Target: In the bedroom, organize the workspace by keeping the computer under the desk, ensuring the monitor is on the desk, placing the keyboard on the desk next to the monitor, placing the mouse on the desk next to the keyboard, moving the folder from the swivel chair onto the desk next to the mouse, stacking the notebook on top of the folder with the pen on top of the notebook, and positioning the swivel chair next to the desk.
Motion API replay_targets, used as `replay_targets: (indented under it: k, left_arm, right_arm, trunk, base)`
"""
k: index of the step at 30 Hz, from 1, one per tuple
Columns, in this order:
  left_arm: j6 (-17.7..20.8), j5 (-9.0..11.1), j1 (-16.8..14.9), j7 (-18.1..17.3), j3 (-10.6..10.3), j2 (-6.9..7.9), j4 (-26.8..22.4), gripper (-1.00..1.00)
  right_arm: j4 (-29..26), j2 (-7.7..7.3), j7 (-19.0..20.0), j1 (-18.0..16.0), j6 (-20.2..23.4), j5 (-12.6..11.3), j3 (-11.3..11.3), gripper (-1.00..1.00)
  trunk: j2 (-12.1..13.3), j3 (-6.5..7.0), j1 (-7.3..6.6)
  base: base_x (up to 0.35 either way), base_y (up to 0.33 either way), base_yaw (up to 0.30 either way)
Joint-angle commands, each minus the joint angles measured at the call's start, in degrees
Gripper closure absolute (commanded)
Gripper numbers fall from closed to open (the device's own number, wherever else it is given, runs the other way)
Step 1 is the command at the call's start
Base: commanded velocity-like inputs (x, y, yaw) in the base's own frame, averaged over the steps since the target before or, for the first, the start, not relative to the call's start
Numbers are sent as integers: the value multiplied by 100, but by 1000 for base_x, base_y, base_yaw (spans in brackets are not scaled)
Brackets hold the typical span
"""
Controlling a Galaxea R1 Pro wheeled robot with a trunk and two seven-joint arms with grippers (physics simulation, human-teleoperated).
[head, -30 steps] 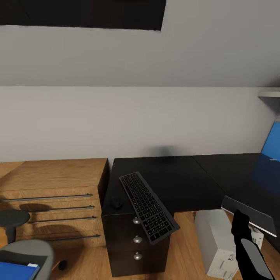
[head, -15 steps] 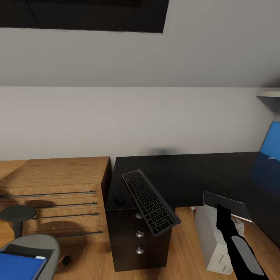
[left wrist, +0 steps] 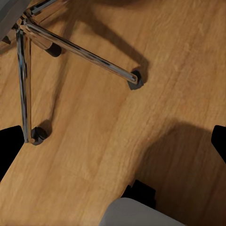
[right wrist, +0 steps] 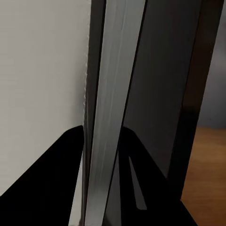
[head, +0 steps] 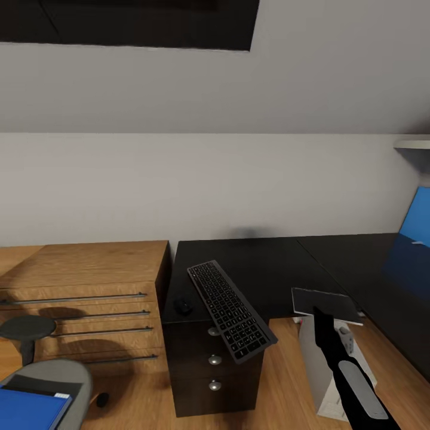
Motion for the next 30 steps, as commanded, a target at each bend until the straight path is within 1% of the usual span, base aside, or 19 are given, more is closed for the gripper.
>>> replay_targets:
  k: [1, 3, 4, 5, 8, 10, 12, 13, 15, 18, 21, 24, 30]
  left_arm:
    - [-46, 59, -3, 27, -30, 7, -9, -100]
    - [-46, 59, -3, 27, -30, 7, -11, -100]
    - [-46, 59, -3, 27, -30, 7, -15, -100]
    - [-46, 59, -3, 27, -30, 7, -16, -100]
    - [-46, 59, -3, 27, -30, 7, -18, -100]
    - [-46, 54, -3, 27, -30, 7, -25, -100]
    - [-46, 23, -3, 27, -30, 6, -42, -100]
    - [-46, -20, -3, 27, -30, -13, -56, -100]
    - [-46, -42, -3, 31, -30, -58, -63, -100]
    - [-46, -57, -3, 39, -30, -143, -67, -100]
    - [-46, -61, -3, 42, -30, -172, -69, -100]
    - [-46, -64, -3, 44, -30, -183, -70, -100]
    - [-46, -64, -3, 37, -28, -186, -70, -100]
  right_arm:
    - [5, 3, 54, 1, -15, -72, 14, 100]
    - [7, 13, 66, 3, -17, -75, 23, 100]
    - [8, 67, 71, 5, -21, -75, 30, 100]
    - [11, 83, 71, 6, -19, -73, 31, 100]
    - [13, 96, 72, 10, -1, -70, 32, 100]
    - [14, 92, 72, 13, 73, -70, 33, 100]
    - [16, 78, 71, 14, 350, -64, 31, 100]
    - [17, 40, 70, 15, 791, -51, 27, 100]
    - [17, -14, 71, 15, 1095, -47, 26, 100]
    - [17, -99, 72, 15, 1368, -42, 24, 100]
    - [17, -164, 72, 15, 1452, -39, 22, 100]
    - [17, -261, 67, 15, 1517, -42, 24, 100]
    - [16, -294, 64, 15, 1571, -42, 23, 100]
  trunk:
    - [-3, -5, 0]
    - [-3, -5, 0]
    - [-3, -5, 0]
    - [-3, -5, 0]
    - [-3, -5, 0]
    - [-3, -5, 0]
    - [-3, -5, 0]
    - [-3, -5, 0]
    - [-3, -5, 0]
    - [-3, -5, 0]
    - [-3, -5, 0]
    - [-3, -5, 0]
    - [-3, -5, 0]
  base:
    - [0, 0, 0]
    - [0, 0, 0]
    - [0, 0, 0]
    - [0, 0, 0]
    - [0, 0, 0]
    - [0, 0, 0]
    - [0, 0, 0]
    - [0, 0, 0]
    - [0, 0, 0]
    - [0, 0, 0]
    - [0, 0, 0]
    - [0, 0, 0]
    - [0, 0, 0]
